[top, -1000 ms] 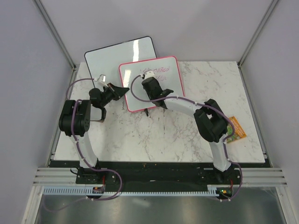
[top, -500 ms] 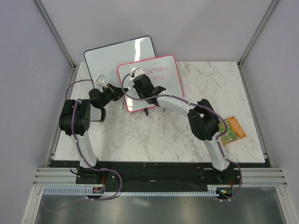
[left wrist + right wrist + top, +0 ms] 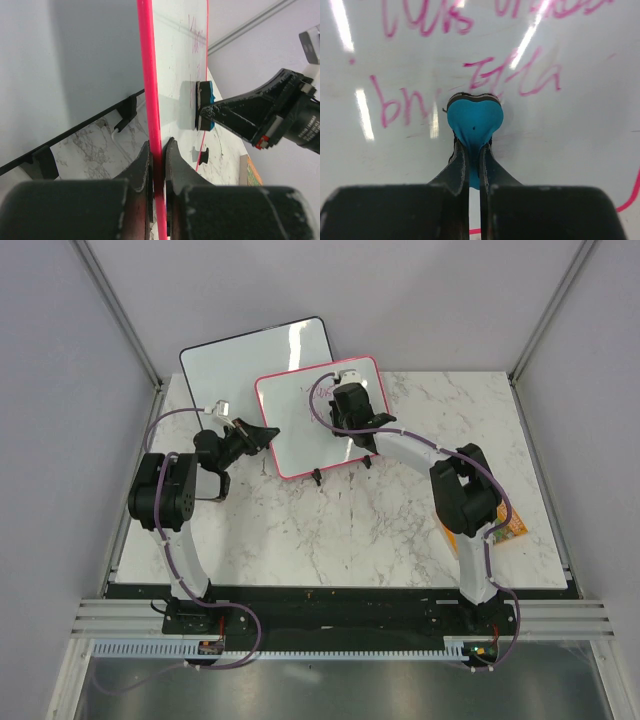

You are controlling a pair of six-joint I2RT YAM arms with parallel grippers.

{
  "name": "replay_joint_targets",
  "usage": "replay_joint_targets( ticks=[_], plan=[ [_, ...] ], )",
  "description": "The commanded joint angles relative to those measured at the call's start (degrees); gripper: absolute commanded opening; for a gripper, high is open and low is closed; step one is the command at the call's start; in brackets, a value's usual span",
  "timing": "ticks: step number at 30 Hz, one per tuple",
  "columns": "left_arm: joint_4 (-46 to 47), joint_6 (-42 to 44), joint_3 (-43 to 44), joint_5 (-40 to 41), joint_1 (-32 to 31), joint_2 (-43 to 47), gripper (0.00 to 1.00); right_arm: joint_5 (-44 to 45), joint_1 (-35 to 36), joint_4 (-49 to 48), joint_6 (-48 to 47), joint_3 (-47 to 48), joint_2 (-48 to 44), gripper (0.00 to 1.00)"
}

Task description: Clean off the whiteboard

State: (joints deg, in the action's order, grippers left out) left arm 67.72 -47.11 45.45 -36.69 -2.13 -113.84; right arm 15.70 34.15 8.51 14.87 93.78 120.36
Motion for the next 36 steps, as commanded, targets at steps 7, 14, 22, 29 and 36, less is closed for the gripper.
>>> replay_joint_targets(
  ticks=[7, 14, 22, 29, 36],
  plan=[
    [-1.72, 9.41, -0.45, -2.69, -0.42, -0.59, 0.02, 2.49, -1.73, 4.85, -5.99, -3.70, 4.89, 0.00],
    [-1.02, 9.41, -0.36, -3.65, -0.42, -0.68, 0.02, -3.91, 9.79, 5.73, -10.21, 0.00, 6.73, 0.00],
    [0.48, 9.49, -0.54, -4.36, -0.68, -0.77, 0.02, -6.83, 11.29, 4.85, -12.15, 9.04, 11.03, 0.00],
    [1.27, 9.50, -0.98, -4.53, -0.68, -0.68, 0.02, -4.37, 9.18, 5.90, -11.98, 19.50, 15.70, 0.00],
    [3.47, 9.14, -1.77, -4.71, -0.68, -0.77, 0.02, -0.33, 0.76, 7.22, -7.50, 16.27, 14.04, 0.00]
  ],
)
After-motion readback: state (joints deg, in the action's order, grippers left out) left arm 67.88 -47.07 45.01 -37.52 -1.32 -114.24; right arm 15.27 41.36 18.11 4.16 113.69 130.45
